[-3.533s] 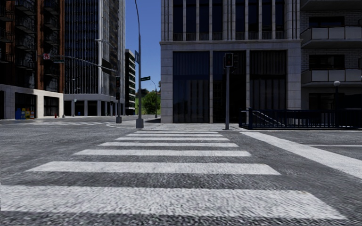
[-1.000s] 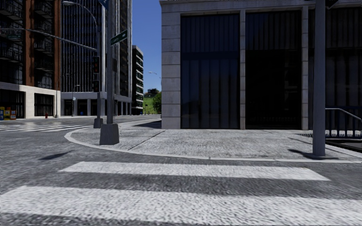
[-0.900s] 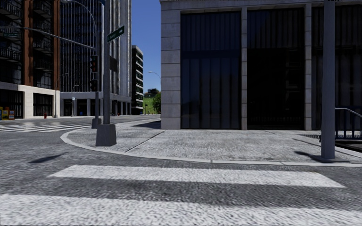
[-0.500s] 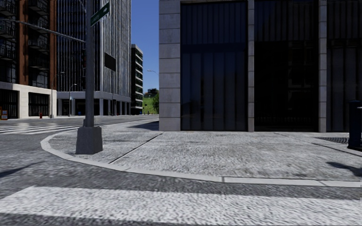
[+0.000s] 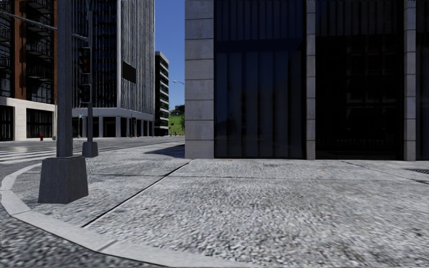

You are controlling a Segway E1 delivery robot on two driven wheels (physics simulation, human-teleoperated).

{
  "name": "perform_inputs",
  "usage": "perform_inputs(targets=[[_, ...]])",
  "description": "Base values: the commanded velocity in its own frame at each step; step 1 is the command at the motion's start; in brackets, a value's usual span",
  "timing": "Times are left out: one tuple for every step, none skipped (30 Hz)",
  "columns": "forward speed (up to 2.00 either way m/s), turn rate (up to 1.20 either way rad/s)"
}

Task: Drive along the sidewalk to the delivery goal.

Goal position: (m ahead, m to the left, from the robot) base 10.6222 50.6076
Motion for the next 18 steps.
perform_inputs(targets=[[2.0,0.01],[1.92,0.05],[1.81,0.06],[1.76,0.07],[1.76,0.07],[1.74,0.07],[1.73,0.07],[1.72,0.07],[1.72,0.09],[1.72,0.09],[1.7,0.13],[1.68,0.15],[1.66,0.16],[1.64,0.17],[1.63,0.17],[1.62,0.17],[1.62,0.2],[1.62,0.2]])
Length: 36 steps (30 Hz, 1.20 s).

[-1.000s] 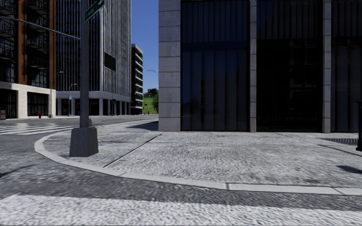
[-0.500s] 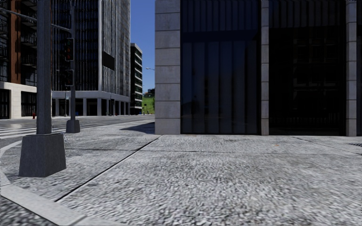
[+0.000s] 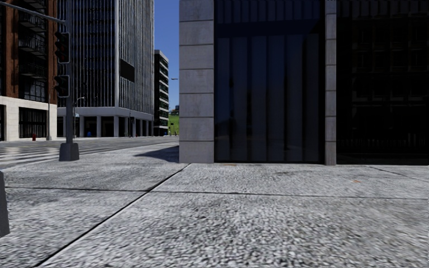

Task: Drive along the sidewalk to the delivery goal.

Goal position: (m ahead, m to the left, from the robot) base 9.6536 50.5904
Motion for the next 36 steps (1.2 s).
perform_inputs(targets=[[1.62,0.22],[1.62,0.24],[1.62,0.26],[1.62,0.26],[1.62,0.26],[1.61,0.26],[1.61,0.27],[1.58,0.3],[1.56,0.34],[1.56,0.34],[1.53,0.35],[1.51,0.36],[1.5,0.36],[1.5,0.36],[1.5,0.36],[1.49,0.36],[1.49,0.37],[1.48,0.37],[1.48,0.38],[1.48,0.38],[1.48,0.38],[1.48,0.38],[1.48,0.39],[1.48,0.39],[1.48,0.39],[1.48,0.39],[1.48,0.39],[1.48,0.4],[1.48,0.4],[1.48,0.41],[1.48,0.42],[1.48,0.42],[1.48,0.42],[1.48,0.42],[1.48,0.42],[1.48,0.42]])
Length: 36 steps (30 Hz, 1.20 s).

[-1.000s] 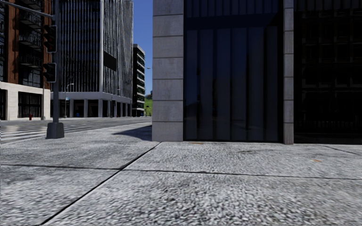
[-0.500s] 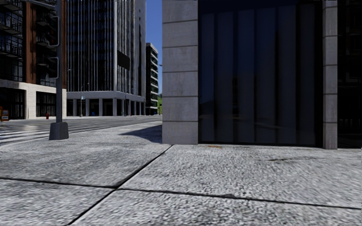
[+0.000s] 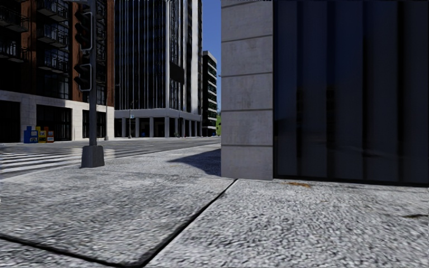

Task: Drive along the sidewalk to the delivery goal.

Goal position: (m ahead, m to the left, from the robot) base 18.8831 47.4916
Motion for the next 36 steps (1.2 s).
perform_inputs(targets=[[1.48,0.42],[1.48,0.42],[1.48,0.42],[1.48,0.42],[1.48,0.42],[1.48,0.44],[1.48,0.44],[1.48,0.44],[1.48,0.46],[1.48,0.46],[1.48,0.46],[1.48,0.46],[1.48,0.47],[1.48,0.47],[1.48,0.47],[1.48,0.47],[1.48,0.47],[1.48,0.47],[1.48,0.47],[1.48,0.47],[1.48,0.47],[1.48,0.47],[1.48,0.47],[1.49,0.47],[1.5,0.47],[1.5,0.47],[1.5,0.47],[1.5,0.47],[1.5,0.47],[1.5,0.47],[1.5,0.47],[1.5,0.47],[1.5,0.47],[1.5,0.48],[1.5,0.48],[1.51,0.48]])
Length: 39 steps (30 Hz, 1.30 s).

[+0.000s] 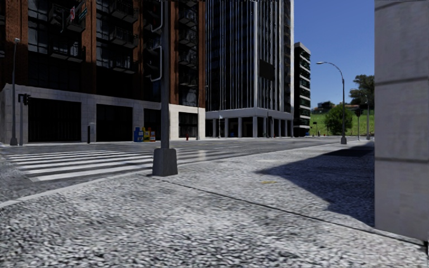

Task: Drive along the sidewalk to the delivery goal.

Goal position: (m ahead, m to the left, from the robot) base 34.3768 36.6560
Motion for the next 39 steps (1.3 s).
perform_inputs(targets=[[1.51,0.48],[1.52,0.48],[1.54,0.49],[1.55,0.49],[1.56,0.49],[1.56,0.49],[1.56,0.49],[1.56,0.49],[1.57,0.49],[1.61,0.5],[1.61,0.5],[1.65,0.5],[1.68,0.5],[1.71,0.5],[1.71,0.5],[1.72,0.51],[1.72,0.51],[1.72,0.51],[1.72,0.52],[1.72,0.52],[1.72,0.52],[1.72,0.52],[1.72,0.53],[1.72,0.53],[1.72,0.53],[1.72,0.53],[1.72,0.53],[1.72,0.53],[1.72,0.53],[1.72,0.53],[1.72,0.53],[1.73,0.53],[1.73,0.53],[1.73,0.53],[1.73,0.53],[1.73,0.53],[1.73,0.53],[1.73,0.53],[1.73,0.53]])
